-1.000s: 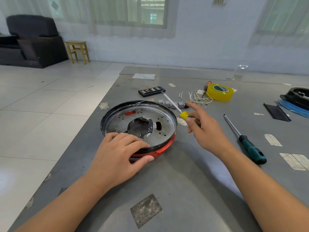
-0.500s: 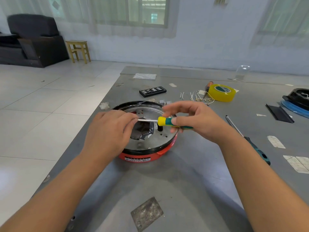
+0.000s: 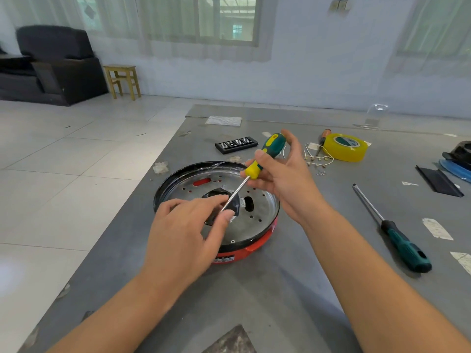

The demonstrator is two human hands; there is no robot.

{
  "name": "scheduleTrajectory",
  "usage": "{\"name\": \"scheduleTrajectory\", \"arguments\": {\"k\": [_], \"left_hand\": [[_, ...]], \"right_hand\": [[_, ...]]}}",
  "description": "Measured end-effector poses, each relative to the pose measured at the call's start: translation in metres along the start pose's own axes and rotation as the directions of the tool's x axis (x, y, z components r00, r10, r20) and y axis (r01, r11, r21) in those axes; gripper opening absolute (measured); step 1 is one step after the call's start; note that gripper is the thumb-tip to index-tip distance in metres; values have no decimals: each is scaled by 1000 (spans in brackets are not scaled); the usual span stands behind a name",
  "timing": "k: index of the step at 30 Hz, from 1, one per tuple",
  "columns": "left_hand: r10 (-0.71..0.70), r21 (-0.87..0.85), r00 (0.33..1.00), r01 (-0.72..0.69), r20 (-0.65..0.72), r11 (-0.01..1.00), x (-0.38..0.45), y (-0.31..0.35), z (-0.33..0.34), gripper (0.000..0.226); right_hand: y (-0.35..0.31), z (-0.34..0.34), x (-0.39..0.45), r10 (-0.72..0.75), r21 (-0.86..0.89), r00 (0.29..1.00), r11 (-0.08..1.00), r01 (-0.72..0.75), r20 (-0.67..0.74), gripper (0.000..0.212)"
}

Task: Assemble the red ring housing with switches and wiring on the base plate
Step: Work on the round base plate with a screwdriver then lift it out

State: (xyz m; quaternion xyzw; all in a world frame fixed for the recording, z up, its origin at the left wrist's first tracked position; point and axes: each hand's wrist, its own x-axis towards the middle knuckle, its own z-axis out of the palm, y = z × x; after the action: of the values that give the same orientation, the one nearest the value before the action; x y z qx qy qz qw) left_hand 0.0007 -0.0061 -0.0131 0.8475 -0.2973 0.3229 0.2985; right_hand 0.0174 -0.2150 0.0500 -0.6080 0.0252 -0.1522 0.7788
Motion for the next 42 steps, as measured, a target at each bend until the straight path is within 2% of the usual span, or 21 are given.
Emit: {"name": "scheduleTrajectory", "arguments": {"k": [4,7,11,15,24,42], "left_hand": [[153,56,984,-159,94,986,-13,-7,-3,42],[220,107,962,-238,160,965,-17,-12,-1,50],[264,134,941,-296,212,946,-17,-17,2,43],[263,129,944,-292,200,948,-18,-20,5,36],[273,130,937,-305,218,943,-17,-22,8,38],[269,142,937,-304,224,942,-18,-23,9,42]], "right_hand": [[-8,-6,5,-158,-134,987,978,161,33,63],[-11,-10,4,-183,-181,980,964,195,82,64],[-8,-11,2,-185,-249,970,943,221,160,63],[-7,-10,1,-167,-272,964,937,221,208,65],[-6,-7,0,-136,-287,957,935,210,257,69],[-10,-3,-4,-194,-318,934,903,290,299,71]]}}
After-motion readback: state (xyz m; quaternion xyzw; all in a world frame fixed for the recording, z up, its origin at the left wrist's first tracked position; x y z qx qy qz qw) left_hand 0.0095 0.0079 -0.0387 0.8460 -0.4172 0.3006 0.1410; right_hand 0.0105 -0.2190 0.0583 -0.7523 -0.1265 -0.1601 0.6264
